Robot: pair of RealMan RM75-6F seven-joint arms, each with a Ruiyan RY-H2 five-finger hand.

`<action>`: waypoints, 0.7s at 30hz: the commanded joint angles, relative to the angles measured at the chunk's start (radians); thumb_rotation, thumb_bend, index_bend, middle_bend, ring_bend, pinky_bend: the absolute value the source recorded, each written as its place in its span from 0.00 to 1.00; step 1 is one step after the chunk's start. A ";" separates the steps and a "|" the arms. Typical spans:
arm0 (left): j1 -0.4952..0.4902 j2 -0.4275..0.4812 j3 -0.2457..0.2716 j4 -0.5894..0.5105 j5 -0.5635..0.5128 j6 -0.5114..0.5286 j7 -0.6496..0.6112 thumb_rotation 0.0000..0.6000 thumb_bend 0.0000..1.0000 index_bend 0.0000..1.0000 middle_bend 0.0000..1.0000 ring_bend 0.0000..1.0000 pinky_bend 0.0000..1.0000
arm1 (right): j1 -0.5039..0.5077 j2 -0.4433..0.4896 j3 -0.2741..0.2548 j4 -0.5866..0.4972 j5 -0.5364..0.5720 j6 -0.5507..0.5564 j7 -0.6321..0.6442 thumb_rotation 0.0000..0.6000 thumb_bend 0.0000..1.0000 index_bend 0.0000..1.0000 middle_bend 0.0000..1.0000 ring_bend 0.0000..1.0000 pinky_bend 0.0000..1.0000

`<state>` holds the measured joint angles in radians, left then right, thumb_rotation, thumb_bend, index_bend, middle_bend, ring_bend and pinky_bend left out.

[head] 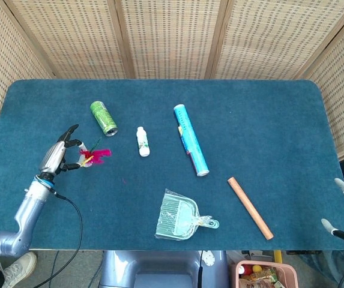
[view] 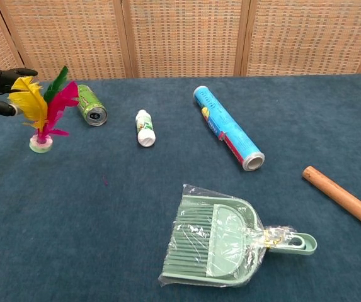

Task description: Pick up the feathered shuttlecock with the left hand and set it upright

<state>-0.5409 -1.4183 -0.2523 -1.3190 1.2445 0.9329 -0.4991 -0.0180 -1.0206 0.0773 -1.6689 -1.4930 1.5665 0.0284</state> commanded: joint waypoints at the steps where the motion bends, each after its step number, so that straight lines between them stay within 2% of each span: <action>1: -0.008 -0.015 0.013 0.074 0.043 -0.032 -0.095 1.00 0.51 0.69 0.00 0.00 0.00 | 0.001 -0.001 0.000 -0.001 0.001 -0.002 -0.004 1.00 0.00 0.00 0.00 0.00 0.00; 11: -0.003 -0.057 0.038 0.141 0.080 -0.010 -0.195 1.00 0.51 0.69 0.00 0.00 0.00 | 0.001 -0.001 -0.001 -0.004 0.000 0.000 -0.007 1.00 0.00 0.00 0.00 0.00 0.00; 21: -0.002 -0.083 0.077 0.185 0.095 -0.027 -0.206 1.00 0.51 0.67 0.00 0.00 0.00 | -0.005 0.005 -0.002 -0.008 -0.008 0.013 0.008 1.00 0.00 0.00 0.00 0.00 0.00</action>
<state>-0.5421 -1.5004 -0.1784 -1.1364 1.3373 0.9086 -0.7042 -0.0227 -1.0159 0.0756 -1.6761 -1.5005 1.5790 0.0362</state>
